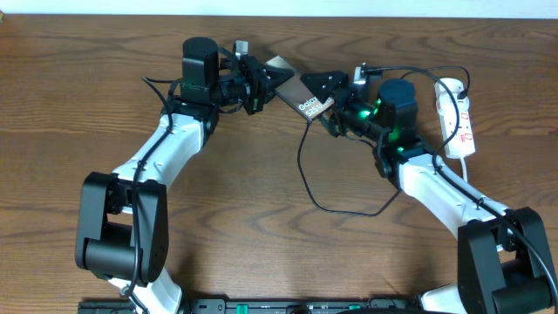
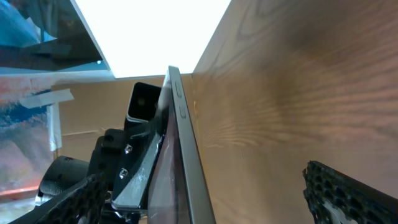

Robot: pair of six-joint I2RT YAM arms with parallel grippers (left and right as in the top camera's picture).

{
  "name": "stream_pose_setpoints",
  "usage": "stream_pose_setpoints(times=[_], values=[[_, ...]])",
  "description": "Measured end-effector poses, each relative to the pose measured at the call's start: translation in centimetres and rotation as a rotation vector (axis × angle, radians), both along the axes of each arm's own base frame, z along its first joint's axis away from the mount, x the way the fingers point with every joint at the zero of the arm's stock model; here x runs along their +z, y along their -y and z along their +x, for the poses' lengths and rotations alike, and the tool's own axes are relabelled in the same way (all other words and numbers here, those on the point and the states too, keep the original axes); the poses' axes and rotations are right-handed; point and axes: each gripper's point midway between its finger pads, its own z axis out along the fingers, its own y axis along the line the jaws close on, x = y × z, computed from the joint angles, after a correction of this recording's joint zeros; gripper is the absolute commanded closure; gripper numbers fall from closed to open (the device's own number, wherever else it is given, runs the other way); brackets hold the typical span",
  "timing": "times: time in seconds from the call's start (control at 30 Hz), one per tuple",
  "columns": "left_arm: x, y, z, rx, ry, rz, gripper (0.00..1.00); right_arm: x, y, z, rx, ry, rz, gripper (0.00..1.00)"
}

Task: Plug charger to phone and switch on socket

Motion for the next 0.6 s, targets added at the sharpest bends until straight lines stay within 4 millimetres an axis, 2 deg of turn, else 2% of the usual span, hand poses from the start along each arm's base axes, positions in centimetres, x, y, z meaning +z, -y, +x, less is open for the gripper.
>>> stream_pose_setpoints(times=[0.17,0.27,0.4,0.6], values=[[-0.5,-1.1,0.3,0.02,-0.015,0.013,0.93,-0.9,1.4,0.4,-0.006,0.041,-0.073,0.01],[-1.8,-2.1,0.1,0.03,-0.065,0.041,0.93,-1.6,1.9,0.4,0.005,0.067,-0.129,0.01],[-3.3,-3.4,-0.2,0.04,-0.11,0.078,0.93,-3.3,2.6,0.0,0.028,0.064,-0.21,0.01],[-3.4,-4.3,0.0,0.038,-0.063,0.104,0.93,-6.9,3.8,-1.5,0.079,-0.015,-0.359,0.01]])
